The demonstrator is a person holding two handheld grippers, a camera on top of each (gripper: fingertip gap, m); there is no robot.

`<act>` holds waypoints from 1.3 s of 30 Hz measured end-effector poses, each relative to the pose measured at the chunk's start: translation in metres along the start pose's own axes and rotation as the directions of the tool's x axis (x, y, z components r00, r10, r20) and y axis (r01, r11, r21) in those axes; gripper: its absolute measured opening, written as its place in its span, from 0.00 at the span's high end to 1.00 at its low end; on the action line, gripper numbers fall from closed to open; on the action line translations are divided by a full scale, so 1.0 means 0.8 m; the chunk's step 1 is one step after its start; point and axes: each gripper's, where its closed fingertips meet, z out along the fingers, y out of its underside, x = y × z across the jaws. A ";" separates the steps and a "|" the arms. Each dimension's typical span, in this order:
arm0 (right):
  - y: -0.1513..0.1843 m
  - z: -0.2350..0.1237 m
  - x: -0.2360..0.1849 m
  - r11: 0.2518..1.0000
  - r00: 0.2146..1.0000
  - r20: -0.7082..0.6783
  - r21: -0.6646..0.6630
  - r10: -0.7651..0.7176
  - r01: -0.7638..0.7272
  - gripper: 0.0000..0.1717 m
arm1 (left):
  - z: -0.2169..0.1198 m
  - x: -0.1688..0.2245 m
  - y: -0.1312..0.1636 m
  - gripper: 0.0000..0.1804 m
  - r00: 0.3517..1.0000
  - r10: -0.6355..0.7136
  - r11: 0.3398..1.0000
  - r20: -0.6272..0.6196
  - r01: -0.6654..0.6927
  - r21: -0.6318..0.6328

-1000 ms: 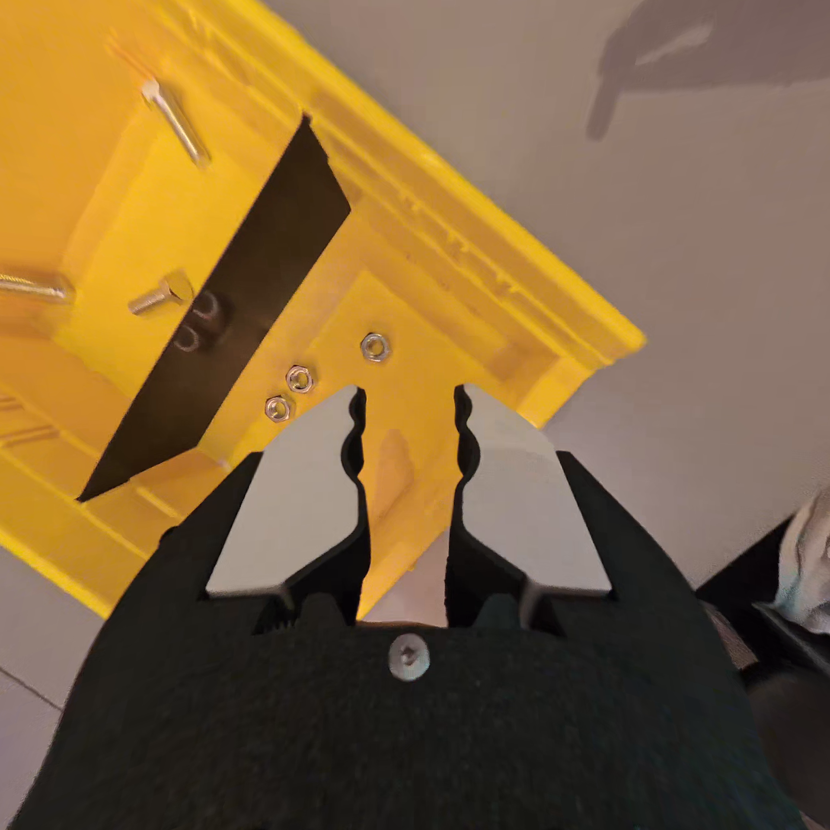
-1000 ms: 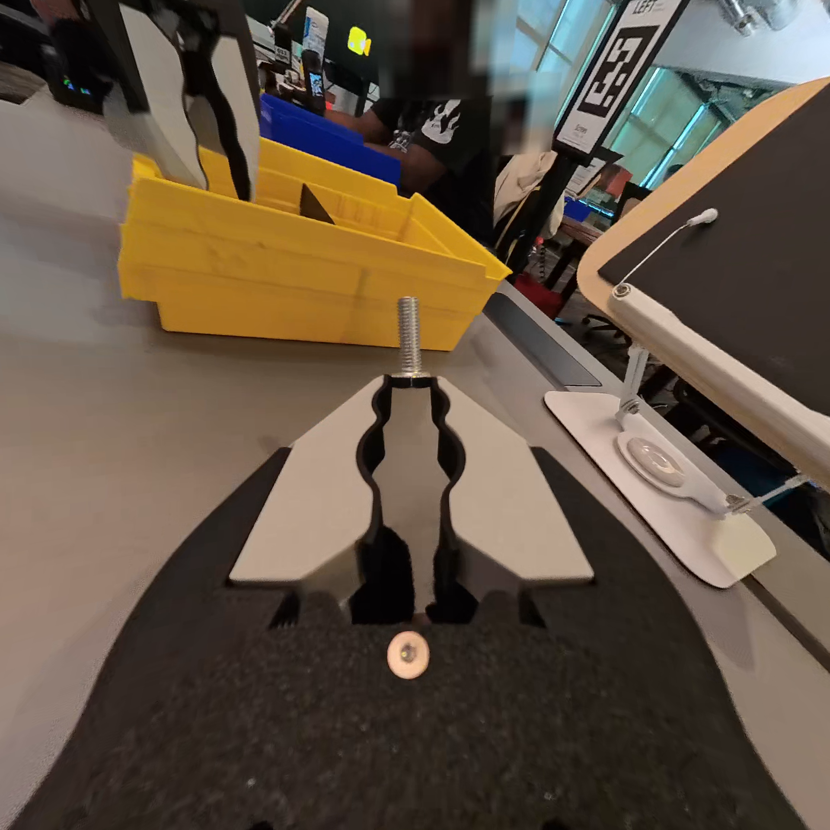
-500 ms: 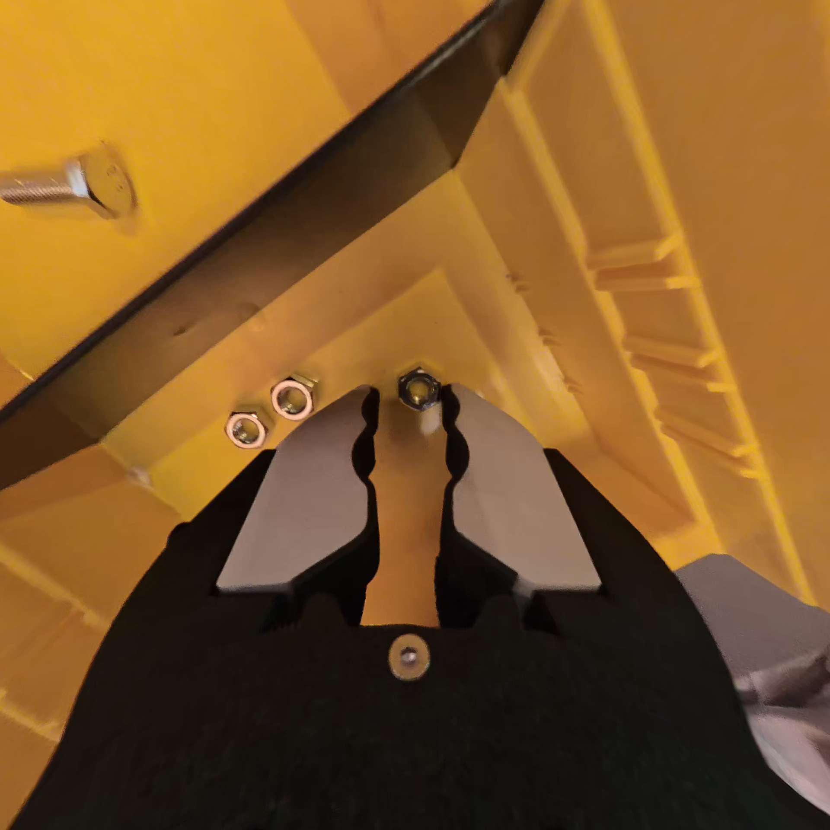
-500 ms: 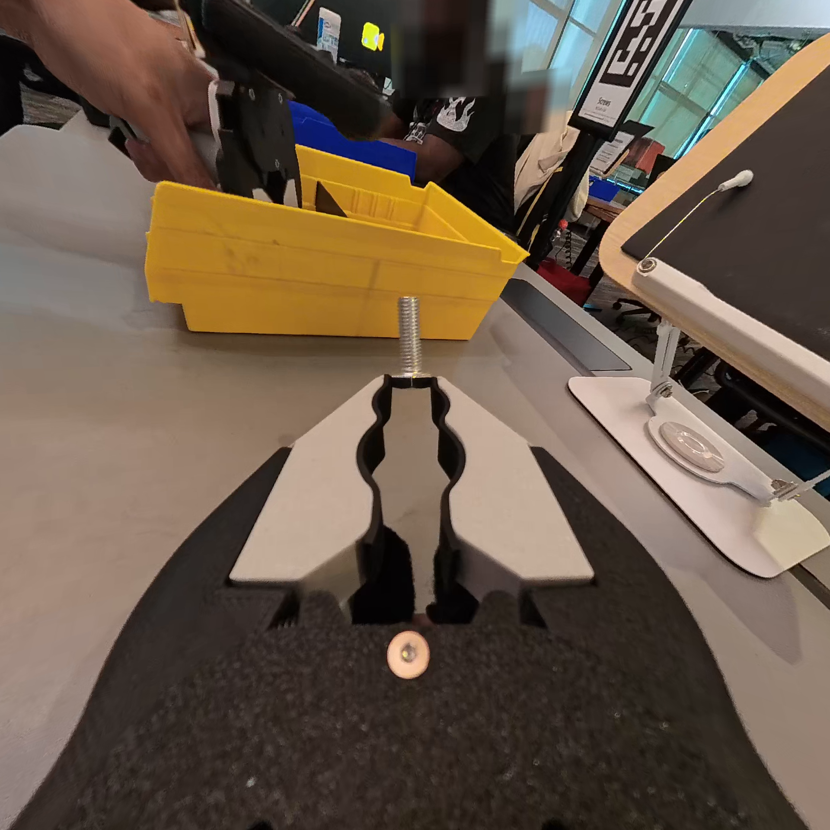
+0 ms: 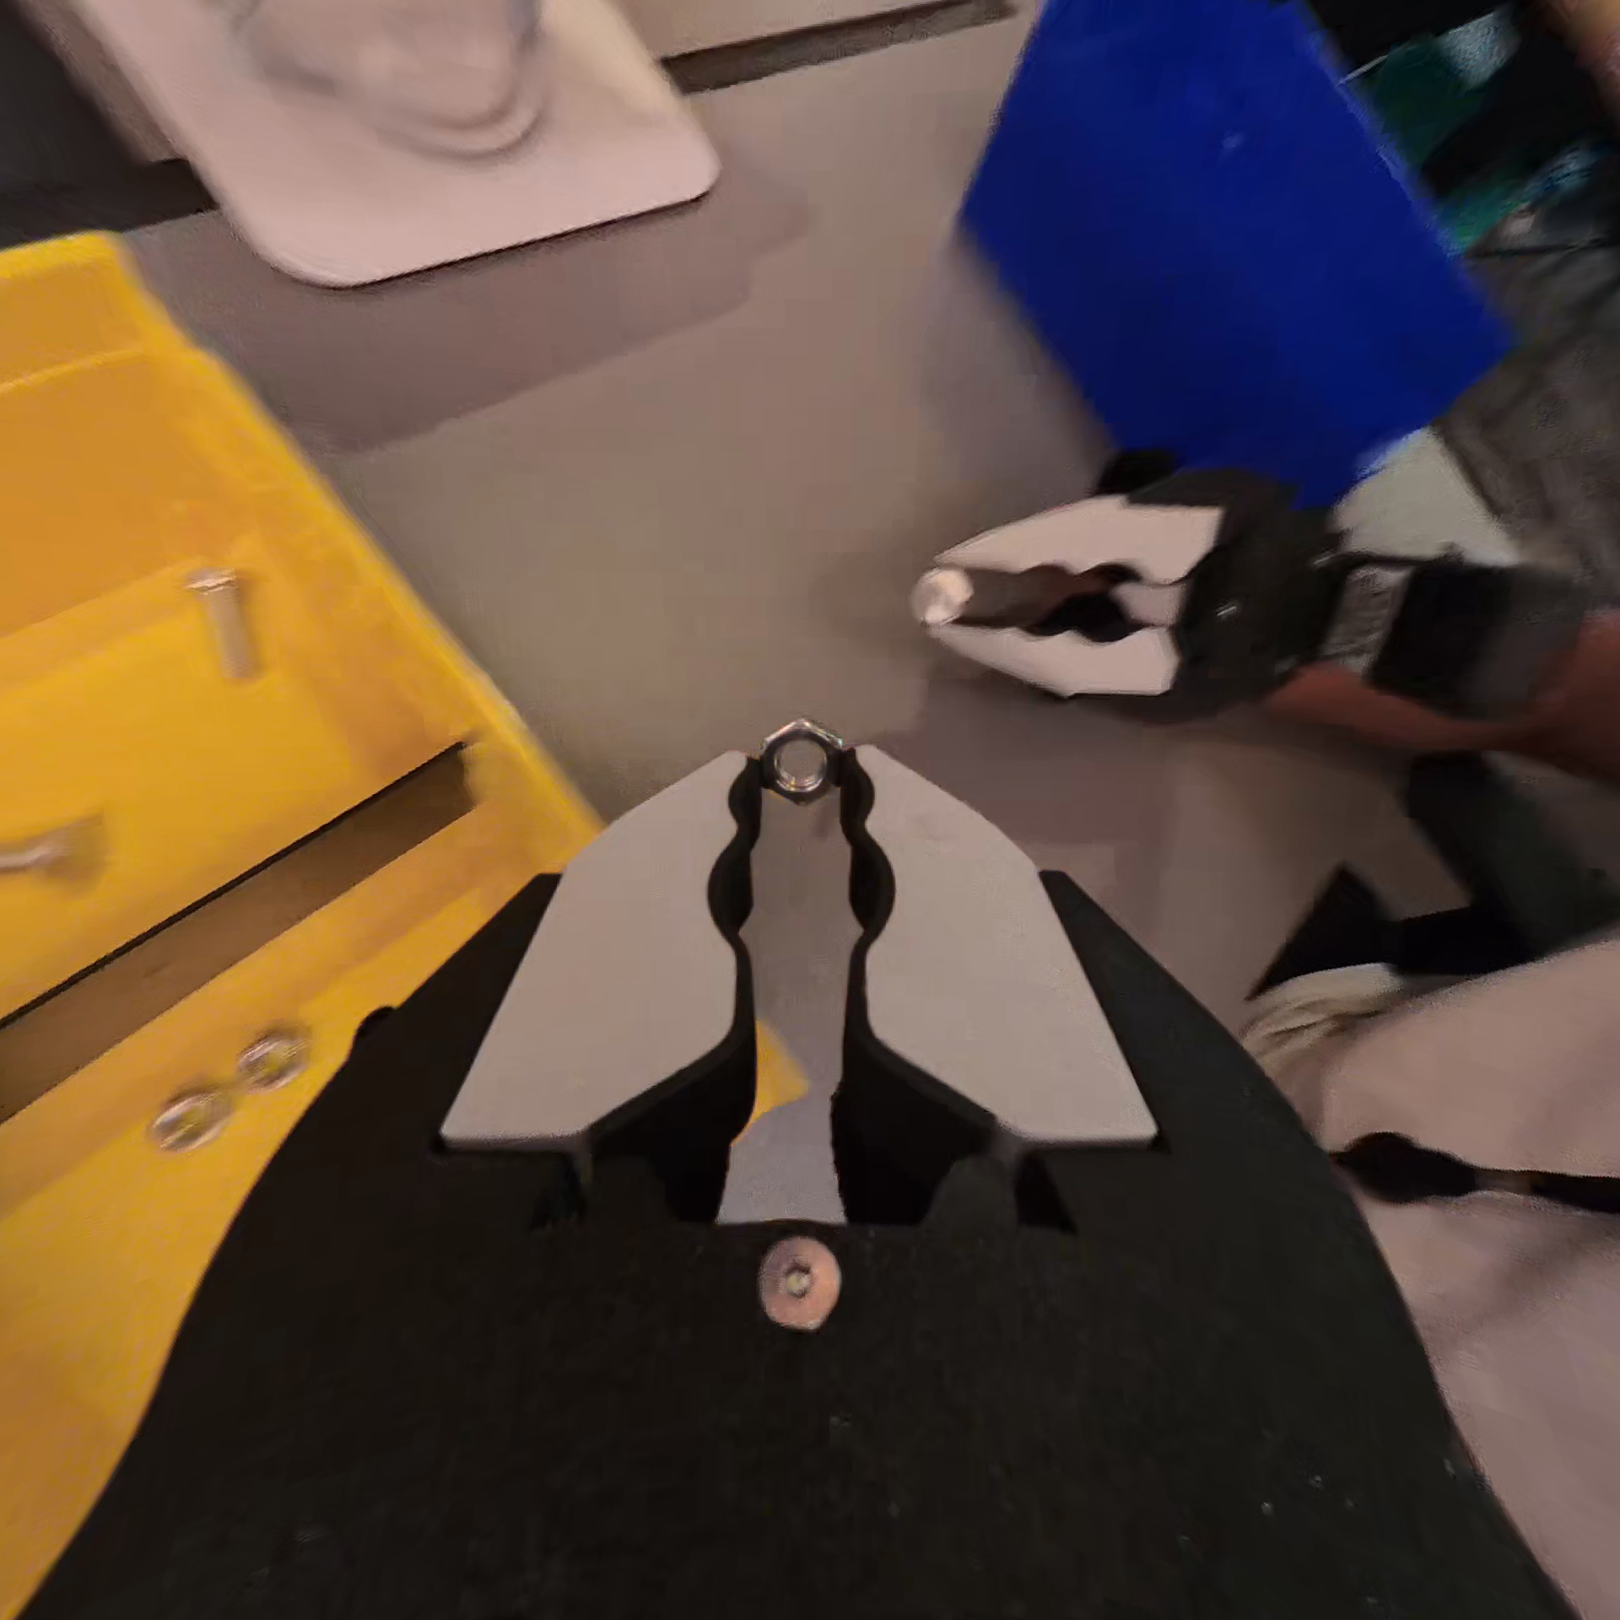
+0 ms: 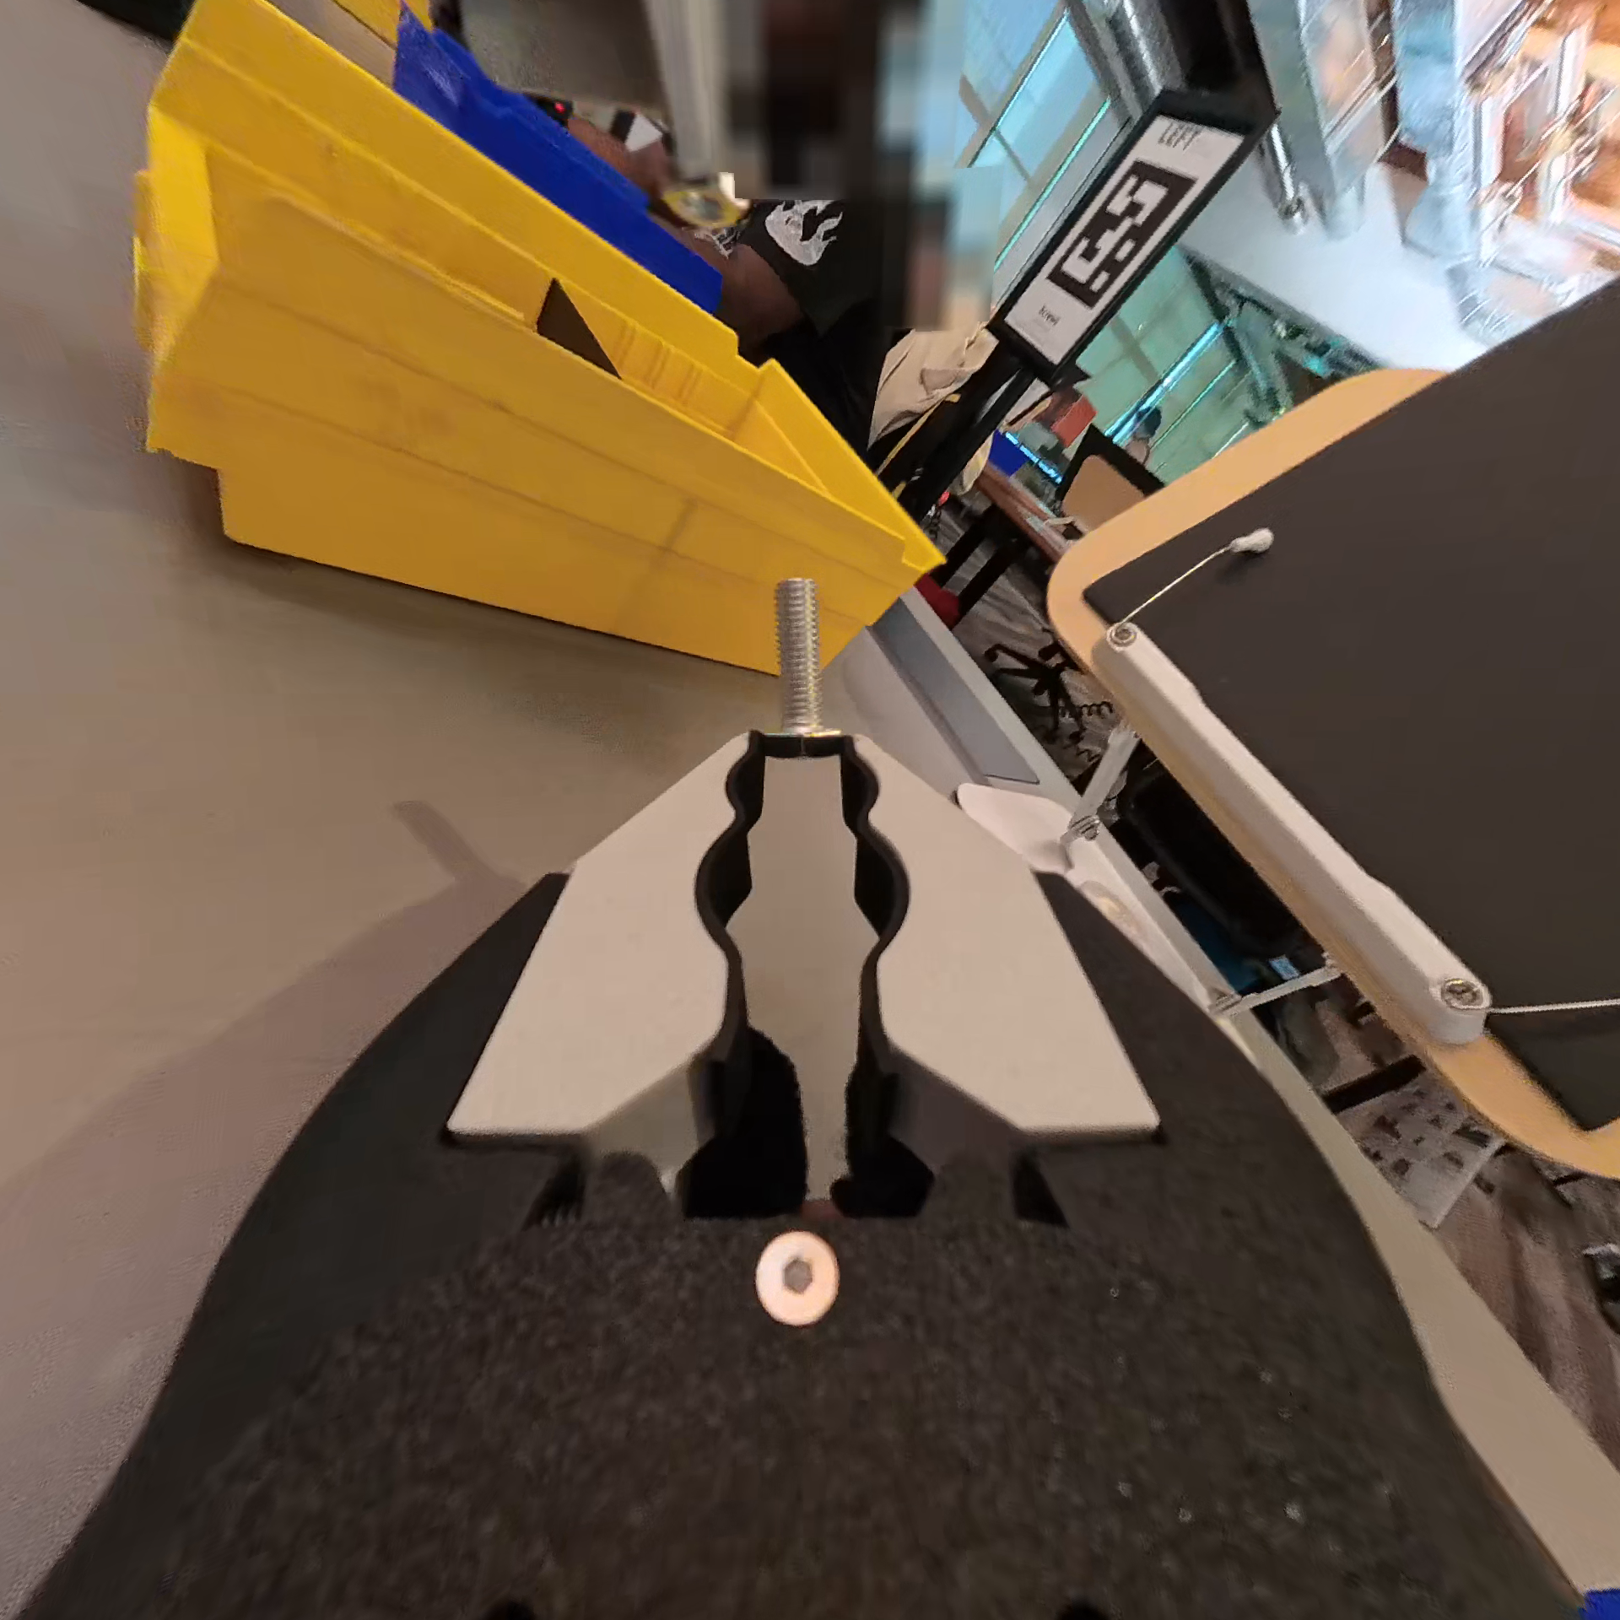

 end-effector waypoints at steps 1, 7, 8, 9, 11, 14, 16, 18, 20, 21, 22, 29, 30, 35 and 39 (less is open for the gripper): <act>-0.003 -0.002 -0.001 1.000 1.000 -0.003 0.011 -0.010 0.010 0.90 | 0.009 0.019 -0.006 0.91 1.000 -0.005 1.000 -0.028 0.005 0.008; -0.011 -0.009 0.004 0.999 0.999 -0.043 0.042 -0.028 0.029 0.90 | 0.077 0.078 -0.015 0.91 0.982 -0.100 0.995 -0.161 0.102 -0.001; -0.012 -0.011 0.005 0.999 0.999 -0.045 0.047 -0.024 0.026 0.90 | 0.085 0.080 -0.018 0.91 0.978 -0.123 0.992 -0.166 0.126 0.009; -0.012 -0.011 0.006 0.998 0.999 -0.048 0.051 -0.019 0.021 0.90 | 0.090 0.079 -0.021 0.91 0.974 -0.145 0.988 -0.172 0.151 0.024; -0.010 -0.012 0.010 0.999 0.998 -0.060 0.040 -0.013 0.015 0.90 | 0.098 0.080 -0.022 0.91 0.965 -0.182 0.981 -0.191 0.191 0.031; -0.007 -0.012 0.012 1.000 0.998 -0.060 0.031 -0.006 0.007 0.90 | 0.102 0.078 -0.022 0.91 0.958 -0.207 0.975 -0.197 0.219 0.044; -0.009 -0.012 0.011 0.999 0.998 -0.059 0.038 -0.005 0.007 0.90 | 0.104 0.077 -0.022 0.91 0.958 -0.215 0.973 -0.191 0.226 0.039; -0.008 -0.011 0.009 0.999 0.998 -0.057 0.031 -0.015 0.016 0.90 | 0.106 0.075 -0.020 0.91 0.958 -0.219 0.973 -0.186 0.227 0.025; -0.008 -0.011 0.010 0.999 0.998 -0.059 0.031 -0.014 0.016 0.90 | 0.106 0.075 -0.020 0.91 0.954 -0.227 0.972 -0.196 0.236 0.019; -0.008 -0.011 0.009 0.999 0.998 -0.057 0.032 -0.013 0.014 0.90 | 0.106 0.075 -0.020 0.91 0.950 -0.236 0.970 -0.203 0.244 0.016; -0.007 -0.011 0.009 0.999 0.998 -0.055 0.030 -0.013 0.015 0.90 | 0.106 0.075 -0.020 0.91 0.949 -0.237 0.970 -0.206 0.245 0.011; -0.008 -0.009 -0.001 0.999 1.000 -0.006 0.034 -0.005 0.005 0.90 | 0.104 0.074 -0.007 0.91 0.982 0.033 0.995 -0.187 -0.050 -0.083; -0.008 -0.009 -0.001 0.999 1.000 -0.002 0.033 -0.002 0.002 0.90 | 0.104 0.073 -0.006 0.91 0.979 0.088 0.990 -0.184 -0.107 -0.094; -0.004 -0.006 -0.004 1.000 1.000 0.016 0.013 0.007 -0.008 0.90 | 0.107 0.069 -0.001 0.91 0.934 0.333 0.919 -0.127 -0.352 -0.179; -0.007 -0.008 -0.005 0.998 0.998 0.047 0.038 0.046 -0.047 0.90 | 0.104 0.071 0.000 0.91 0.814 0.565 0.784 -0.131 -0.580 -0.220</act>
